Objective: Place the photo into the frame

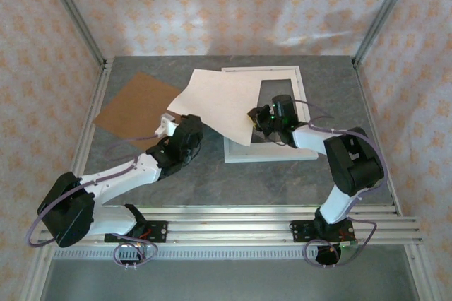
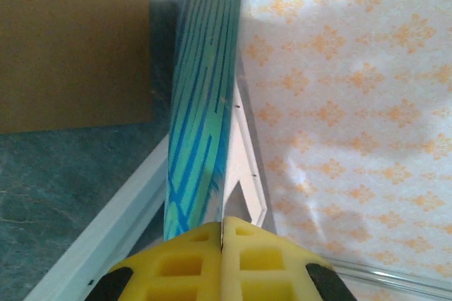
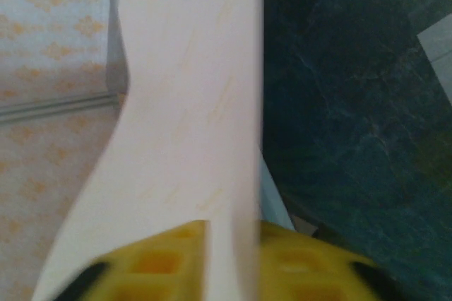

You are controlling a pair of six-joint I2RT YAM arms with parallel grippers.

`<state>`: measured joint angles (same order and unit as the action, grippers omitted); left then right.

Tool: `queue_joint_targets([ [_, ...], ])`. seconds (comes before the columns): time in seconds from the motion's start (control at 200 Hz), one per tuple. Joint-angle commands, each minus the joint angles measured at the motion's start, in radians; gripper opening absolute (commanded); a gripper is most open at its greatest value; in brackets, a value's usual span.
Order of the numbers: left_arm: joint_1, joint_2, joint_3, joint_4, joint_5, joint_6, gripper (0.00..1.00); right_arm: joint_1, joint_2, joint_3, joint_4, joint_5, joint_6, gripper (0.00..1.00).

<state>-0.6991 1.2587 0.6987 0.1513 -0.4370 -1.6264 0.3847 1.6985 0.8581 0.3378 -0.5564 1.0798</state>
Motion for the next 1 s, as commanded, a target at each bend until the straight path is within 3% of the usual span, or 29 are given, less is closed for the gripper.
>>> queue_joint_targets([
  [0.0,0.022,-0.012,-0.007,-0.01,0.018,0.013,0.07,-0.011,0.012,0.083,-0.049,0.019,-0.079,0.09],
  [0.05,0.039,-0.007,-0.005,-0.012,0.044,0.038,0.24,-0.015,0.014,0.116,-0.098,0.023,-0.122,0.03],
  [0.12,0.072,-0.004,-0.001,-0.041,0.092,0.056,0.74,-0.024,0.012,0.165,-0.185,0.028,-0.201,0.0],
  [0.18,0.097,-0.004,0.004,-0.087,0.12,0.078,0.99,-0.033,0.007,0.205,-0.266,0.034,-0.274,0.0],
  [0.435,0.245,0.009,0.001,-0.179,0.275,0.294,1.0,-0.058,0.031,0.412,-0.675,0.036,-0.684,0.0],
  [0.601,0.33,0.036,0.019,-0.199,0.382,0.446,1.0,-0.095,0.077,0.478,-0.792,0.024,-0.851,0.0],
  [0.996,0.395,0.191,0.136,-0.17,0.595,0.682,1.0,-0.185,0.078,0.486,-0.827,0.1,-0.935,0.0],
])
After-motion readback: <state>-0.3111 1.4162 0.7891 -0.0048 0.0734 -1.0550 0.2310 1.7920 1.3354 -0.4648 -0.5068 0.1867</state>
